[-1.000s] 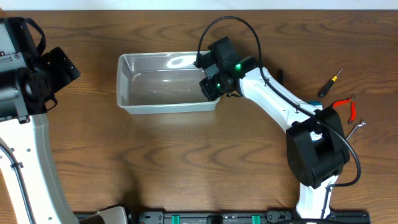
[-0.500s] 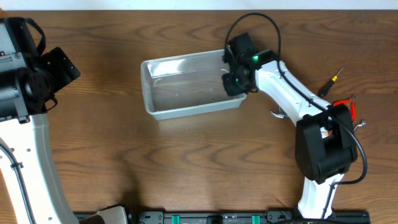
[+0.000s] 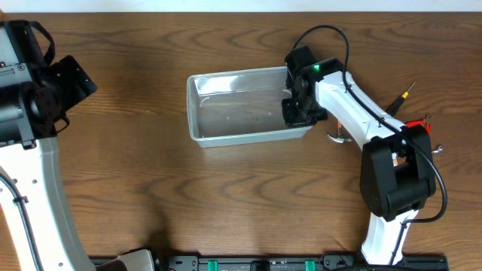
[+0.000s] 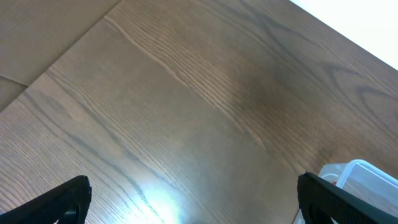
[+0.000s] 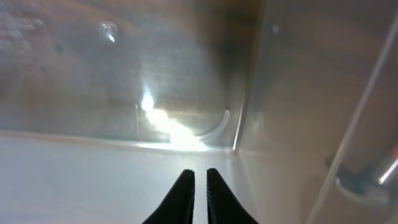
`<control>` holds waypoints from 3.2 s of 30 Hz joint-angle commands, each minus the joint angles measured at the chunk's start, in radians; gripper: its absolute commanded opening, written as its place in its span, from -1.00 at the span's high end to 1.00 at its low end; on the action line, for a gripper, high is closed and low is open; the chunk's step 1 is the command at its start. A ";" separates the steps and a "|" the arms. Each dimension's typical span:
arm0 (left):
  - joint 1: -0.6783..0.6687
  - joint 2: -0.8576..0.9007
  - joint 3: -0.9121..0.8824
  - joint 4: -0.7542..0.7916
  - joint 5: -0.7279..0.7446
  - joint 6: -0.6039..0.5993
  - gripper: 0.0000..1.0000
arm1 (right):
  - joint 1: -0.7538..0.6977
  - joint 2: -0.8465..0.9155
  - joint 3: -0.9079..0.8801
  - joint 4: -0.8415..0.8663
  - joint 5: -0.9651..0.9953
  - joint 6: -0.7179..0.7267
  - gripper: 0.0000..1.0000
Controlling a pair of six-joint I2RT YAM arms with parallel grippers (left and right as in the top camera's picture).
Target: Pack container
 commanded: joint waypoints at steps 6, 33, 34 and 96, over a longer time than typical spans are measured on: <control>0.004 0.003 -0.005 -0.001 -0.012 -0.005 -0.96 | -0.005 -0.011 0.010 -0.026 0.012 0.018 0.81; 0.004 0.003 -0.005 -0.012 -0.012 -0.005 -0.96 | -0.236 -0.086 0.696 -0.258 0.227 0.014 -0.99; 0.004 0.003 -0.005 -0.013 -0.012 -0.005 -0.96 | -0.266 -0.071 0.696 -0.281 0.211 0.033 -0.98; 0.004 0.003 -0.005 -0.043 -0.011 -0.005 -0.96 | -0.284 0.120 -0.026 0.005 0.092 -0.128 -0.93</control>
